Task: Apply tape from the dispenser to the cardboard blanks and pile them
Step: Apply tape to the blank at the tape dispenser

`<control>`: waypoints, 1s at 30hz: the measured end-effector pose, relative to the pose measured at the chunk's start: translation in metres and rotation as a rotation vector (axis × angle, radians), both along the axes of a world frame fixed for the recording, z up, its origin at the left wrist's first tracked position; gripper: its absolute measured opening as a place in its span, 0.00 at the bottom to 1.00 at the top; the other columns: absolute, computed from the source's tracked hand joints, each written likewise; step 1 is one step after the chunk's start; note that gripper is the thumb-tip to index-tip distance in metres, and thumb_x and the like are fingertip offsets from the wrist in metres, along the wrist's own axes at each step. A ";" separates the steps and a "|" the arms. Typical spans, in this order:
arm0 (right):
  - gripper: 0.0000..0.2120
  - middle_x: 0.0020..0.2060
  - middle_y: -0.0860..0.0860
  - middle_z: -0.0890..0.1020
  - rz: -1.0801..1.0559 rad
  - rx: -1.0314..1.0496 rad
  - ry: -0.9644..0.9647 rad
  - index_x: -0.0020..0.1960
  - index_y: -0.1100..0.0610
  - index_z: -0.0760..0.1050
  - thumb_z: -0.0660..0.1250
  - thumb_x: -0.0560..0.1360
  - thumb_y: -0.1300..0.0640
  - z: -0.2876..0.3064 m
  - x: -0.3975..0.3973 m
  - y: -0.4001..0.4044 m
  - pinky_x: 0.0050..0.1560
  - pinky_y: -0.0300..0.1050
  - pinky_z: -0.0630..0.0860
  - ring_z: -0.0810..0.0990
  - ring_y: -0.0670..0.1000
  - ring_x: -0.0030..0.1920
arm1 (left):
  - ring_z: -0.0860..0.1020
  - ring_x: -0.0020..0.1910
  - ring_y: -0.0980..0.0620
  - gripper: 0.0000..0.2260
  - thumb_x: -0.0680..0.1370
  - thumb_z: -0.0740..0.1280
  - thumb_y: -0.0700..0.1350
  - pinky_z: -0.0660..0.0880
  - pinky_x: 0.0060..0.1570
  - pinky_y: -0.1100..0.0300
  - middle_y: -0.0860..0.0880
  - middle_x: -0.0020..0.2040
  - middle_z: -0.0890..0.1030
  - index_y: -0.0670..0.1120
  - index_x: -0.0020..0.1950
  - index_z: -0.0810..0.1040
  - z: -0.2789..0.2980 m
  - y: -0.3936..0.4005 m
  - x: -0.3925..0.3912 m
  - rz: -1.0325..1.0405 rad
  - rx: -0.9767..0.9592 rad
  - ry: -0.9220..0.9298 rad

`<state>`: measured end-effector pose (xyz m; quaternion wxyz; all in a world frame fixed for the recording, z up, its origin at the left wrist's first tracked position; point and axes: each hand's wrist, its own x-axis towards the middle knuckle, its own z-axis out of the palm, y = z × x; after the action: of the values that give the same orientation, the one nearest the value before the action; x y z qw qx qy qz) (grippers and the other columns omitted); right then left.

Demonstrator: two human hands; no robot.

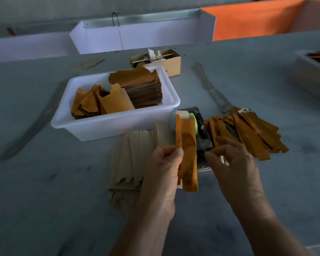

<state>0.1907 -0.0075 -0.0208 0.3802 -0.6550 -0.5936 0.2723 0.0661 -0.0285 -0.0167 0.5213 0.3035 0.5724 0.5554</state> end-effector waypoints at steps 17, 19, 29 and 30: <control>0.03 0.55 0.54 0.77 -0.019 0.196 -0.262 0.40 0.62 0.78 0.69 0.73 0.63 -0.013 -0.004 -0.003 0.47 0.40 0.66 0.71 0.52 0.55 | 0.76 0.38 0.63 0.05 0.79 0.64 0.49 0.69 0.30 0.74 0.57 0.42 0.76 0.57 0.43 0.71 -0.005 0.015 0.011 -0.111 0.057 0.474; 0.03 0.52 0.50 0.75 -0.008 0.249 -0.225 0.41 0.58 0.76 0.68 0.73 0.62 -0.004 0.001 -0.006 0.43 0.37 0.67 0.71 0.49 0.52 | 0.78 0.41 0.59 0.03 0.78 0.65 0.49 0.70 0.32 0.72 0.54 0.45 0.78 0.55 0.45 0.73 -0.002 0.013 0.010 -0.125 0.039 0.409; 0.09 0.35 0.48 0.82 0.422 -0.099 0.446 0.41 0.54 0.80 0.65 0.64 0.52 0.037 0.022 -0.019 0.37 0.37 0.76 0.79 0.43 0.36 | 0.78 0.34 0.54 0.07 0.73 0.71 0.45 0.74 0.37 0.58 0.52 0.31 0.80 0.51 0.35 0.80 0.018 -0.008 -0.002 -0.160 -0.031 0.293; 0.08 0.36 0.48 0.82 0.439 -0.088 0.431 0.41 0.54 0.80 0.65 0.65 0.54 0.037 0.020 -0.018 0.37 0.34 0.76 0.79 0.43 0.36 | 0.78 0.33 0.56 0.06 0.73 0.71 0.46 0.74 0.35 0.60 0.53 0.31 0.81 0.51 0.35 0.80 0.020 -0.008 -0.003 -0.177 -0.041 0.304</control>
<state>0.2112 -0.0258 0.0164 0.4007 -0.4541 -0.6141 0.5062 0.0633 -0.0367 0.0029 0.4820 0.4224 0.6268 0.4432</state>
